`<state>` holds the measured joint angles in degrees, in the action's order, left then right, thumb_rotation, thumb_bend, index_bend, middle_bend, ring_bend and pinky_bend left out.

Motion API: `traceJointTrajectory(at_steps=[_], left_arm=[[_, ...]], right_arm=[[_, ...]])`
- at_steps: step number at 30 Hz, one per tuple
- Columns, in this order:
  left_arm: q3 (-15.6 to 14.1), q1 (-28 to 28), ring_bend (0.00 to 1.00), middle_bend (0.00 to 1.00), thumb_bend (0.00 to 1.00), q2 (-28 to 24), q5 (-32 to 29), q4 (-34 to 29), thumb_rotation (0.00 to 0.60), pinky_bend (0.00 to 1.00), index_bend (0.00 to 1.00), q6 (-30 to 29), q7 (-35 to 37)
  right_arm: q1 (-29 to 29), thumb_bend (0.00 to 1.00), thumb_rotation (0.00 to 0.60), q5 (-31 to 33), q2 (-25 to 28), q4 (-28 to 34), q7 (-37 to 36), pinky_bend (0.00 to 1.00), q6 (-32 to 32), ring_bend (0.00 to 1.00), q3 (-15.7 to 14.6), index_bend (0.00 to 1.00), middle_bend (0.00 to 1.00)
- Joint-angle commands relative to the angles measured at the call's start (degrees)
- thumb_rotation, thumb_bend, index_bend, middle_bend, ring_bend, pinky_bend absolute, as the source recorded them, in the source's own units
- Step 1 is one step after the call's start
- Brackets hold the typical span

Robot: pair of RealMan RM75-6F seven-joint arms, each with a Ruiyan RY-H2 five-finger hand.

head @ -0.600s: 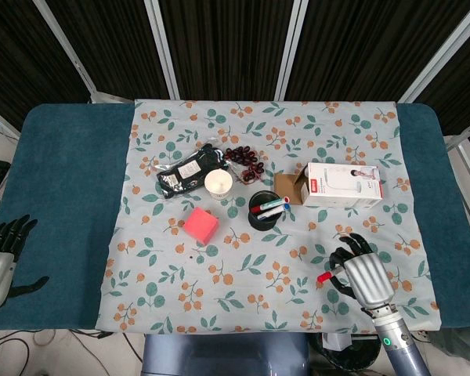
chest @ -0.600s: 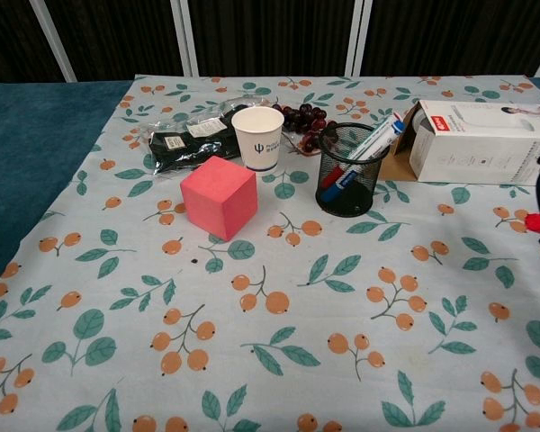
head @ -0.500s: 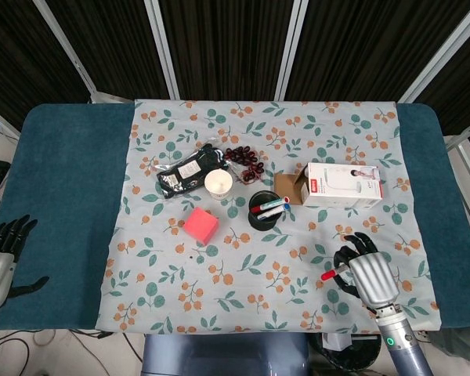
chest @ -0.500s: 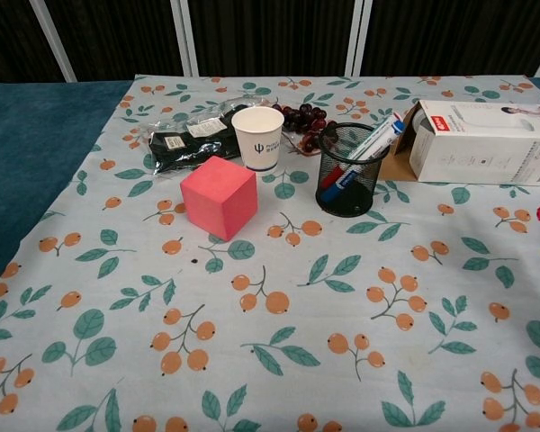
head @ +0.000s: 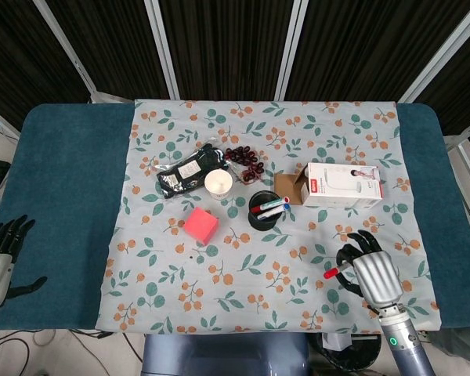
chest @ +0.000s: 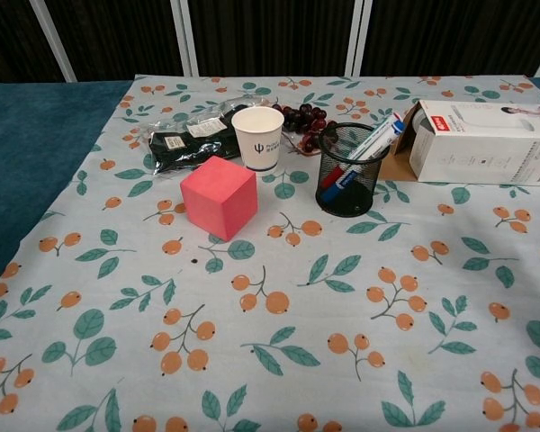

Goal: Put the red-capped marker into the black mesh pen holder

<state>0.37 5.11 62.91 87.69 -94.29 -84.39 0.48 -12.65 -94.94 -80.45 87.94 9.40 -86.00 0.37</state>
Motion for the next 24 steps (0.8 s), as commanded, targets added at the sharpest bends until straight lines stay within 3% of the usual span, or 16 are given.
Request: traceJointTrajectory(at_steps=[1, 15, 24], left_arm=[[0.0, -0.1, 0.00, 0.00, 0.03, 0.0, 0.1, 0.0, 0.600, 0.00, 0.00, -0.1, 0.0], [0.2, 0.2, 0.00, 0.00, 0.03, 0.1, -0.4, -0.2, 0.600, 0.00, 0.00, 0.6, -0.2], [0.2, 0.6, 0.00, 0.00, 0.03, -0.1, -0.5, -0.2, 0.600, 0.00, 0.00, 1.2, 0.5]], right_arm=[[0.0, 0.42, 0.600, 0.1, 0.0, 0.0, -0.3, 0.21, 0.0, 0.26, 0.2, 0.72, 0.54], [-0.4, 0.42, 0.600, 1.5, -1.0, 1.9, -0.9, 0.21, 1.1, 0.26, 1.7, 0.72, 0.54], [-4.1, 0.42, 0.600, 7.5, -2.9, 11.6, 1.4, 0.21, 5.4, 0.26, 7.8, 0.72, 0.54]])
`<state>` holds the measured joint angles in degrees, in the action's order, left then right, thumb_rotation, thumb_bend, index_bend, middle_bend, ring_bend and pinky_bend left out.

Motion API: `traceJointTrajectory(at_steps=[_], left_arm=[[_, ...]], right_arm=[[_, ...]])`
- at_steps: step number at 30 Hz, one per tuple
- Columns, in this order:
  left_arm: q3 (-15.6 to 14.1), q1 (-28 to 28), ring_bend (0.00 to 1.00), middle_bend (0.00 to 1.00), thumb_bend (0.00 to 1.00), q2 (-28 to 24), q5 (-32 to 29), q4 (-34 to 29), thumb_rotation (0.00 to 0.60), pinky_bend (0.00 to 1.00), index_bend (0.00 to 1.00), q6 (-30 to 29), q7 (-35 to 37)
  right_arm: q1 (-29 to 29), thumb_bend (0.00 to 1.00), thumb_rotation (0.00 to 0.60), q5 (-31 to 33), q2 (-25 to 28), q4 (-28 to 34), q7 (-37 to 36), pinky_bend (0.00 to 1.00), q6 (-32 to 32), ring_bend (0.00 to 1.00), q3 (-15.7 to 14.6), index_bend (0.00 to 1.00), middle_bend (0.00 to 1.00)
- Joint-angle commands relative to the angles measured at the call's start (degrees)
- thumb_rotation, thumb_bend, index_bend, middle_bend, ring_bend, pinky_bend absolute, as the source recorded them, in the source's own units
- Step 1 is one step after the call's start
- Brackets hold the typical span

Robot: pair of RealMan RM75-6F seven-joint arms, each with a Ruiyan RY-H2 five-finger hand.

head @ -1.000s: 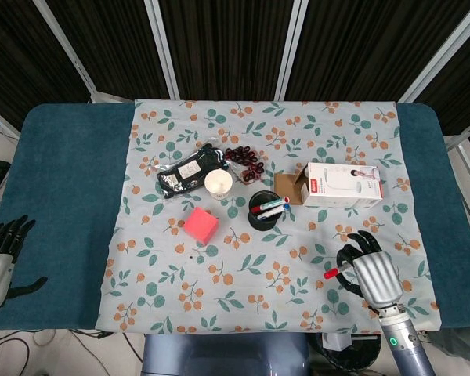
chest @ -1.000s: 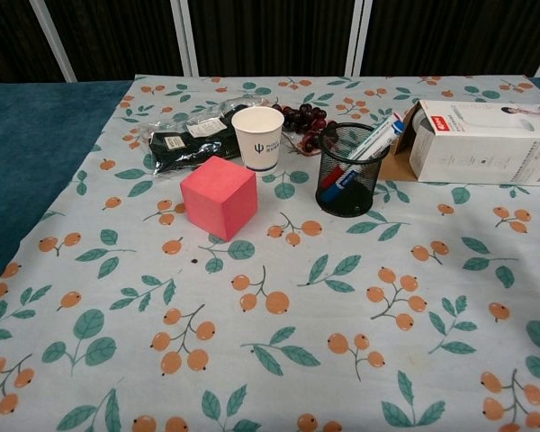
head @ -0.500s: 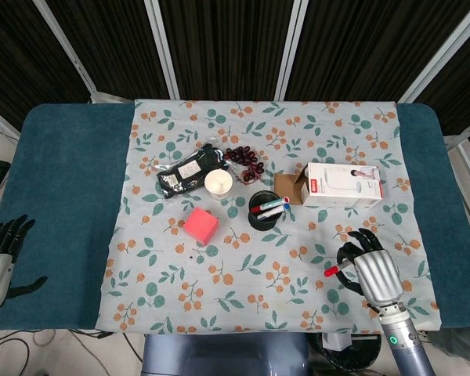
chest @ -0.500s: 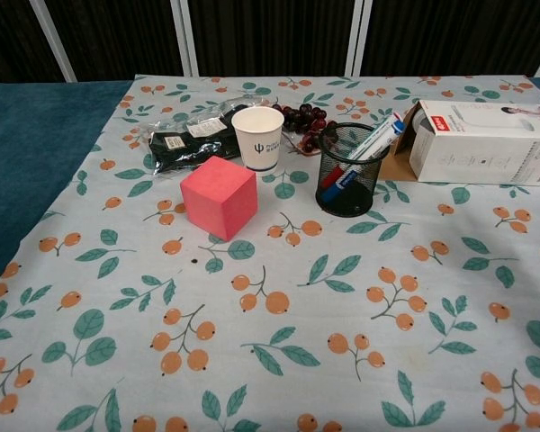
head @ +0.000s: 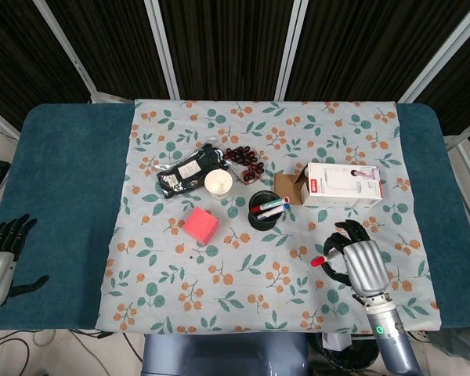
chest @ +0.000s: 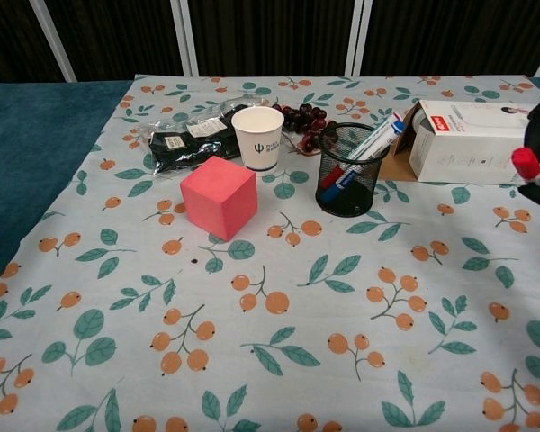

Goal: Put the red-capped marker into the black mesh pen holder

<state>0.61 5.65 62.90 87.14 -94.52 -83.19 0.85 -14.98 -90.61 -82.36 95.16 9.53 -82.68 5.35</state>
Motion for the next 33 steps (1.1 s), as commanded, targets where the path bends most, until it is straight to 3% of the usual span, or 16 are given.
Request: traceJointTrajectory(at_steps=[1, 7, 11, 23, 33], left_arm=[[0.0, 0.1, 0.00, 0.00, 0.03, -0.1, 0.1, 0.0, 0.600, 0.00, 0.00, 0.1, 0.3], [-0.1, 0.2, 0.00, 0.00, 0.03, -0.5, 0.3, -0.2, 0.600, 0.00, 0.00, 0.3, 1.7], [-0.2, 0.3, 0.00, 0.00, 0.03, -0.7, 0.6, 0.1, 0.600, 0.00, 0.00, 0.2, 2.4], [-0.2, 0.6, 0.00, 0.00, 0.03, -1.1, 0.4, -0.1, 0.600, 0.00, 0.00, 0.9, 3.6], [-0.1, 0.7, 0.00, 0.00, 0.03, -1.3, 0.2, -0.2, 0.600, 0.00, 0.00, 1.1, 3.7]], right_arm=[[-2.4, 0.42, 0.600, 4.5, -1.4, 6.0, 1.8, 0.21, 2.8, 0.26, 3.9, 0.72, 0.54], [-5.8, 0.42, 0.600, 14.3, -5.7, 12.3, 5.0, 0.21, 6.0, 0.26, 9.7, 0.72, 0.54], [-8.0, 0.42, 0.600, 19.1, -9.7, 12.2, 7.2, 0.21, 6.4, 0.26, 12.6, 0.72, 0.54], [-14.0, 0.42, 0.600, 25.2, -18.3, 7.4, 11.4, 0.21, 5.7, 0.26, 17.8, 0.72, 0.54], [-18.2, 0.42, 0.600, 27.1, -22.3, 1.1, 13.5, 0.21, 6.6, 0.26, 19.3, 0.72, 0.54]])
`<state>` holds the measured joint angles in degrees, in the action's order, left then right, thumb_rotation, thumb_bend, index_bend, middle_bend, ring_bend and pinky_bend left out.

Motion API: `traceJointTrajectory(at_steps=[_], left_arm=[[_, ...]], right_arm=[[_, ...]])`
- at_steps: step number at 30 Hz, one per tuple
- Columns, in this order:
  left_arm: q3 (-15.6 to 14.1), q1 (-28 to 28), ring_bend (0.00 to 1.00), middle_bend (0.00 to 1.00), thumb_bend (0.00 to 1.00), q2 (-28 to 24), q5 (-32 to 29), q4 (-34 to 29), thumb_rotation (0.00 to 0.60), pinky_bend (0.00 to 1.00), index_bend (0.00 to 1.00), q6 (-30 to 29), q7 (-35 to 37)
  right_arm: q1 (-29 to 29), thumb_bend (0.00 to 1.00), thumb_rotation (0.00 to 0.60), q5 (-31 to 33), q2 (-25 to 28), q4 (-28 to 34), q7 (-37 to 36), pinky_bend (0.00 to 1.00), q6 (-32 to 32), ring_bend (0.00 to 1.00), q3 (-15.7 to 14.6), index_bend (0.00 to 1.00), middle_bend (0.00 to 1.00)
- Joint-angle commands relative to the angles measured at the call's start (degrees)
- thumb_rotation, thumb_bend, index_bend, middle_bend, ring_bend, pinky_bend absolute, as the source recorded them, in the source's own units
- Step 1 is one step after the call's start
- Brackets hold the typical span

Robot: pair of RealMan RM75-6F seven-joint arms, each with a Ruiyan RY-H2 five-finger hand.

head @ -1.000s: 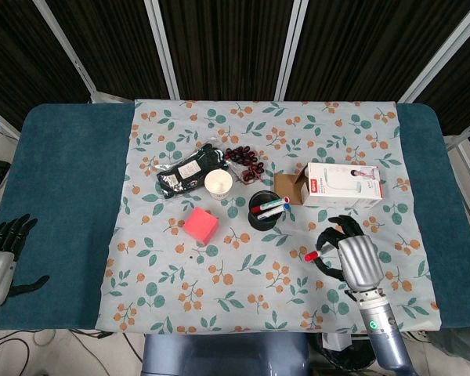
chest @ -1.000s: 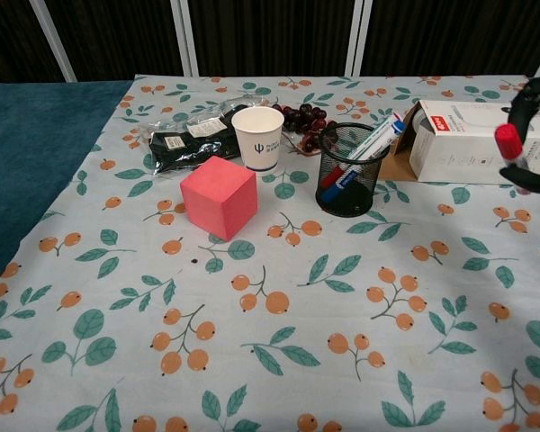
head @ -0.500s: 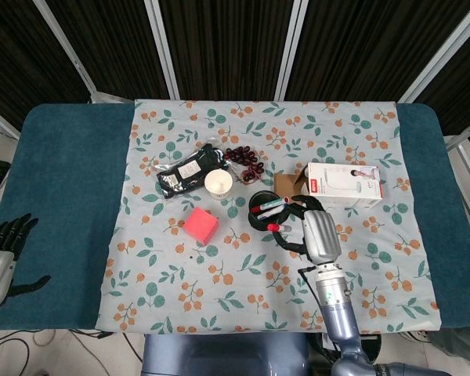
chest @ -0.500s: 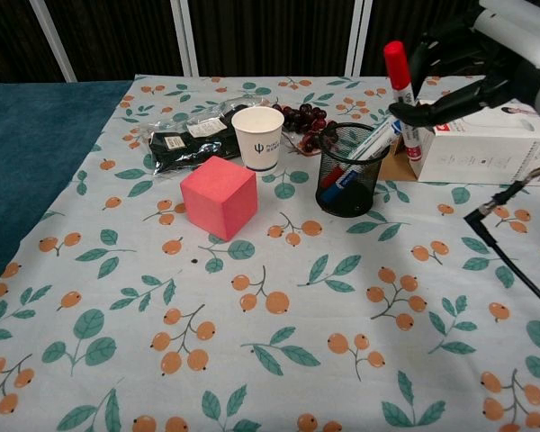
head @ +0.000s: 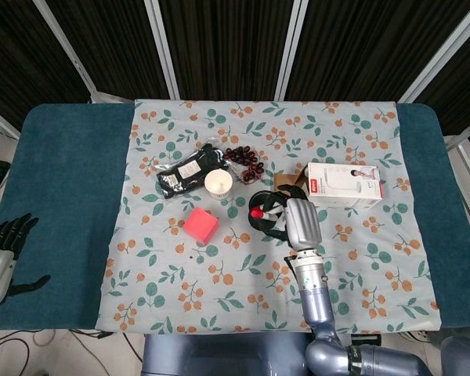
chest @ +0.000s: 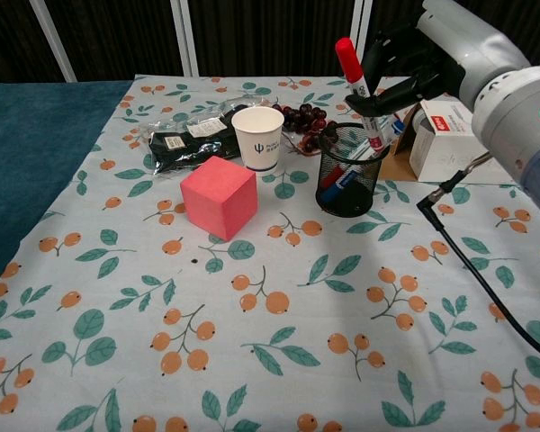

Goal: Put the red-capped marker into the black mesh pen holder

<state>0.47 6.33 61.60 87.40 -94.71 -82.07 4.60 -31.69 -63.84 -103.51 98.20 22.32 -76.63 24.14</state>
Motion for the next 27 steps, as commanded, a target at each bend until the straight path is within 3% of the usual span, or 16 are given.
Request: traceJointTrajectory(at_steps=[1, 13, 27], left_arm=[[0.0, 0.0, 0.00, 0.00, 0.03, 0.0, -0.1, 0.0, 0.600, 0.00, 0.00, 0.0, -0.1], [0.2, 0.2, 0.00, 0.00, 0.03, 0.0, -0.7, 0.0, 0.600, 0.00, 0.00, 0.3, -0.4], [0.3, 0.2, 0.00, 0.00, 0.03, 0.0, -0.9, -0.2, 0.600, 0.00, 0.00, 0.4, -0.7]], right_arm=[[-1.9, 0.42, 0.600, 0.4, -1.4, -2.5, 0.9, 0.21, 0.7, 0.26, 0.7, 0.72, 0.54], [-6.2, 0.42, 0.600, 3.4, -4.4, -11.7, 1.5, 0.21, 2.6, 0.26, 2.6, 0.72, 0.54], [-5.8, 0.41, 0.600, 4.8, -4.3, -13.5, -0.1, 0.20, 1.4, 0.22, 2.2, 0.70, 0.46]])
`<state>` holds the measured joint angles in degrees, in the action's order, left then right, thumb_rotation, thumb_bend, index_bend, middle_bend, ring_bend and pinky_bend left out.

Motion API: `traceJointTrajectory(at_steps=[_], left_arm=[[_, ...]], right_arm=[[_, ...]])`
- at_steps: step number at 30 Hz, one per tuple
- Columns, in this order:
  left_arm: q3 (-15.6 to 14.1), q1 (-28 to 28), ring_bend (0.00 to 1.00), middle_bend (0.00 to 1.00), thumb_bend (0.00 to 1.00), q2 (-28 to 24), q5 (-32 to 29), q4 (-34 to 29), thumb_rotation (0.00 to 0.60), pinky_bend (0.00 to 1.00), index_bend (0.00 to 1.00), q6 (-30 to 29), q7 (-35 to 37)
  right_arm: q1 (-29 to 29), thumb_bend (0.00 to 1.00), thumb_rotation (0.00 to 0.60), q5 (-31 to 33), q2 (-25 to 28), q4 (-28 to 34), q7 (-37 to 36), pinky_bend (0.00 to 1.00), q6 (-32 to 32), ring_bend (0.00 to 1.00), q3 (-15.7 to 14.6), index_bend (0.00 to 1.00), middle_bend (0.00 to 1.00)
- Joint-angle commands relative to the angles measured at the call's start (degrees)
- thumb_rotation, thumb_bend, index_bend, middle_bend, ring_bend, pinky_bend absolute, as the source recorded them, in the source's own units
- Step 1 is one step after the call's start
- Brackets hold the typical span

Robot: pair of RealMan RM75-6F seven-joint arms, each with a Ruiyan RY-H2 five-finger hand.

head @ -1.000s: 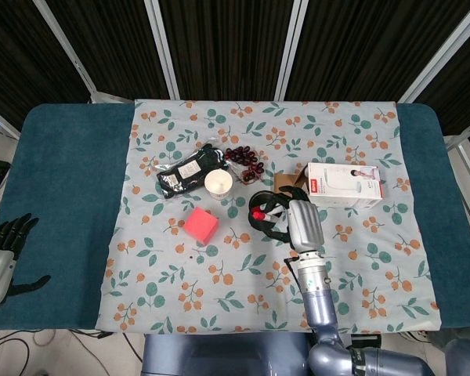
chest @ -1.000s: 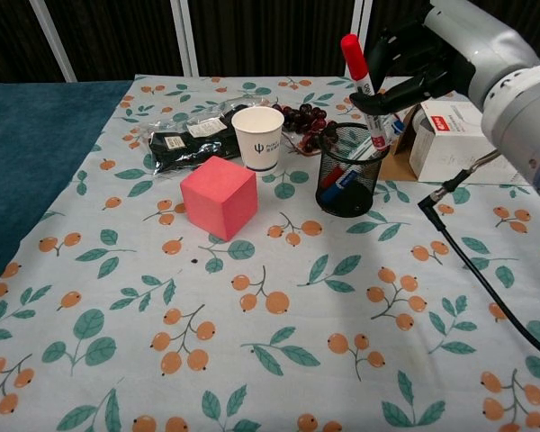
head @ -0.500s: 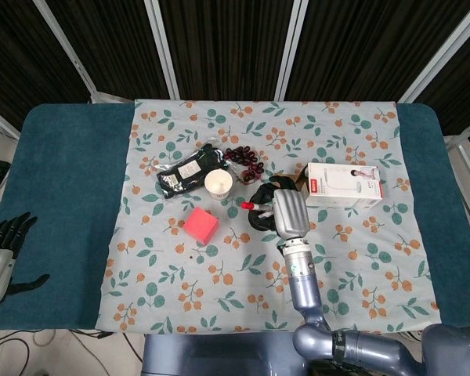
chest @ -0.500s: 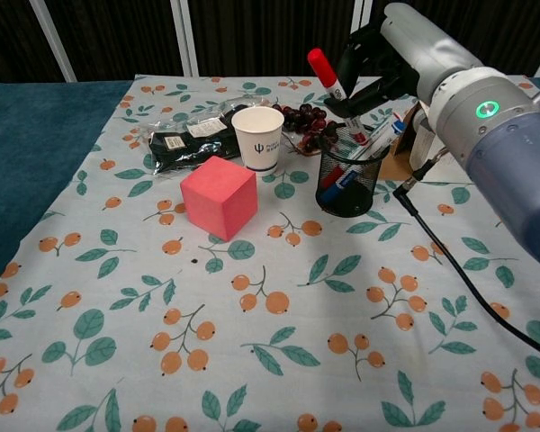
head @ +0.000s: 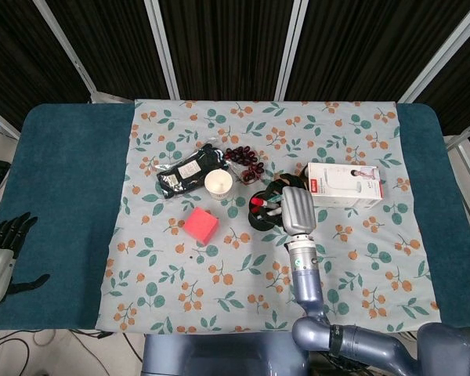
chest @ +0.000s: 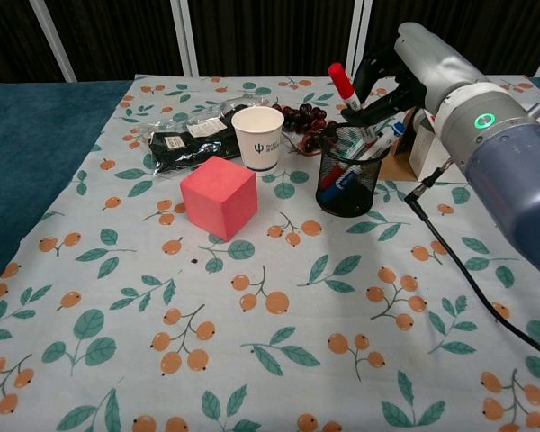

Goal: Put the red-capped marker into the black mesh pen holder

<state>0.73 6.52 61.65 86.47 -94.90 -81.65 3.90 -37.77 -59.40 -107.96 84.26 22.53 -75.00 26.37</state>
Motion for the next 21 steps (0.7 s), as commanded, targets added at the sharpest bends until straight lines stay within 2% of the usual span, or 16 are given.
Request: traceJointTrajectory(at_steps=[1, 5, 9, 16, 21], left_arm=[[0.0, 0.0, 0.00, 0.00, 0.03, 0.0, 0.0, 0.0, 0.600, 0.00, 0.00, 0.0, -0.1], [0.0, 0.0, 0.00, 0.00, 0.03, 0.0, 0.1, 0.0, 0.600, 0.00, 0.00, -0.1, -0.2], [-0.1, -0.1, 0.00, 0.00, 0.03, 0.0, 0.2, 0.0, 0.600, 0.00, 0.00, -0.2, 0.0], [0.0, 0.0, 0.00, 0.00, 0.03, -0.1, 0.2, 0.1, 0.600, 0.00, 0.00, -0.1, 0.2], [0.0, 0.0, 0.00, 0.00, 0.03, -0.1, 0.2, 0.0, 0.600, 0.00, 0.00, -0.1, 0.3]], right_arm=[[0.4, 0.41, 0.600, 0.5, 0.1, 0.7, -0.5, 0.20, -0.3, 0.22, 0.0, 0.70, 0.46], [0.9, 0.39, 0.600, 1.1, -0.1, 2.6, -1.6, 0.19, -1.1, 0.20, 0.0, 0.64, 0.41], [0.7, 0.34, 0.600, 0.3, -0.4, 1.5, -0.6, 0.18, -1.7, 0.14, -1.1, 0.52, 0.30], [0.5, 0.28, 0.600, 0.3, -0.8, 0.0, 0.1, 0.17, -2.6, 0.04, -1.2, 0.31, 0.12], [0.7, 0.27, 0.600, 0.4, -0.7, -0.2, 0.4, 0.17, -3.5, 0.02, -0.7, 0.27, 0.10]])
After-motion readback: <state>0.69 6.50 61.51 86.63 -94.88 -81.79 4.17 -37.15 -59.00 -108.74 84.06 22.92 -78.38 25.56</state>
